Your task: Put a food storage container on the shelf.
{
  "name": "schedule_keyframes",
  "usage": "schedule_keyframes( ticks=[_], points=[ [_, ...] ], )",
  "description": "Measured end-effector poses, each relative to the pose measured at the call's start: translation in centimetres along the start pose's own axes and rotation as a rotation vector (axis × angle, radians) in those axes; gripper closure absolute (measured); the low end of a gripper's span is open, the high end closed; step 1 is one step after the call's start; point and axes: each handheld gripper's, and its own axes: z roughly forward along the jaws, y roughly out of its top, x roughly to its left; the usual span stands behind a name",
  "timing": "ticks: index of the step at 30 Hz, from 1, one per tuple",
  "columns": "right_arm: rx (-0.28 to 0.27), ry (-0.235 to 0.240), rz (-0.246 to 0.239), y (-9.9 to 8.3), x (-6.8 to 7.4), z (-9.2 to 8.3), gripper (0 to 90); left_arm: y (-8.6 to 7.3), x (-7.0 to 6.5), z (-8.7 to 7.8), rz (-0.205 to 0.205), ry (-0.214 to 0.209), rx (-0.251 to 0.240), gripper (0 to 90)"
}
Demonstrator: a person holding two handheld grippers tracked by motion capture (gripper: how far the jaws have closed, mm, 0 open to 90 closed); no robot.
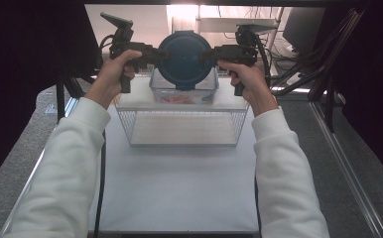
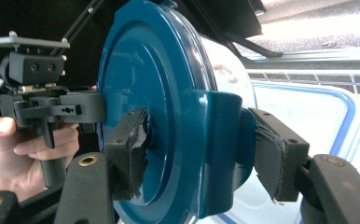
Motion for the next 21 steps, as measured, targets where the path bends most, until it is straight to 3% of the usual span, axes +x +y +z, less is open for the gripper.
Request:
schedule_keyframes(
  ticks=[5,7,10,21],
  points=[
    [-0.005,0.006,0.031,0.2,-0.4,0.3,39.9,0.2,0.3,0.4,-0.032,0.001,-0.011,39.6],
    [0.007,0.010,0.052,0.3,-0.7,0.6,39.0,0.4,1.0,0.7,-0.071,-0.003,-0.022,38.5],
    [0.005,0.016,0.081,0.3,-1.2,0.9,38.6,0.5,1.5,1.0,-0.093,-0.009,-0.032,38.0],
    [-0.002,0.040,0.173,0.5,-2.5,1.5,37.7,0.6,2.3,1.7,-0.131,-0.015,-0.052,36.8]
  ],
)
